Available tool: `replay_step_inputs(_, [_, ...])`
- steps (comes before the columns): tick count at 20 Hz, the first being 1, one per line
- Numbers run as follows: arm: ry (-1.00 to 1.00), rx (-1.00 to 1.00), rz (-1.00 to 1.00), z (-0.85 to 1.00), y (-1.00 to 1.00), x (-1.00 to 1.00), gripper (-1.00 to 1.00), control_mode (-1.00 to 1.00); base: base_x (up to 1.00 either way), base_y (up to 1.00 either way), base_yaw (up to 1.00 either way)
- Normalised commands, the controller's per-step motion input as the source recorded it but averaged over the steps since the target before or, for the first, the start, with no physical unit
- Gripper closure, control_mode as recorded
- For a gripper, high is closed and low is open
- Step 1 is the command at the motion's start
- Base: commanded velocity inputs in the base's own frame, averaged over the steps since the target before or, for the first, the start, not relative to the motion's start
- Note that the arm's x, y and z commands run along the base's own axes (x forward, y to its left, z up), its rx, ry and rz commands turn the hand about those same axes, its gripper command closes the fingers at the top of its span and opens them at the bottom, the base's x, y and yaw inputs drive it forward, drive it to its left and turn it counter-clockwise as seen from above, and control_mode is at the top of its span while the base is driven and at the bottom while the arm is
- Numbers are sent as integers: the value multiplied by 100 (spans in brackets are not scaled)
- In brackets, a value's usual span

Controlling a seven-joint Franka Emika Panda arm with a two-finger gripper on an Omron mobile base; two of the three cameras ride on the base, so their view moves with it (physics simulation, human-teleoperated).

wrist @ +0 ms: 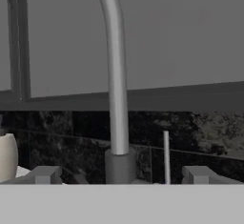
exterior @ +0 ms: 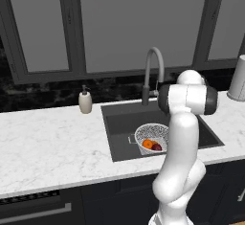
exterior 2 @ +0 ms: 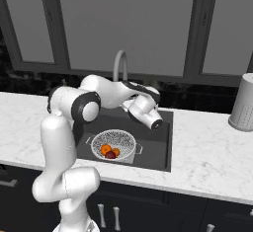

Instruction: Put the colander in the sink, put the orange, tangerine, pear in the colander, and turn on the sink faucet and pour water over the colander.

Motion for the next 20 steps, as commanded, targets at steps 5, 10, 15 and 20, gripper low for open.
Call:
replay_step_inputs(5, [1, 0, 1, 0, 0, 33, -100, -100, 0, 0, 0])
replay_step_inputs(10, [-4, 0, 0, 1, 21, 2, -100, -100, 0, 0, 0])
replay_step_inputs(15, [0, -2, 0, 5, 36, 19, -100, -100, 0, 0, 0])
replay_step_inputs(20, [8, 0, 0, 12, 3, 31, -100, -100, 0, 0, 0])
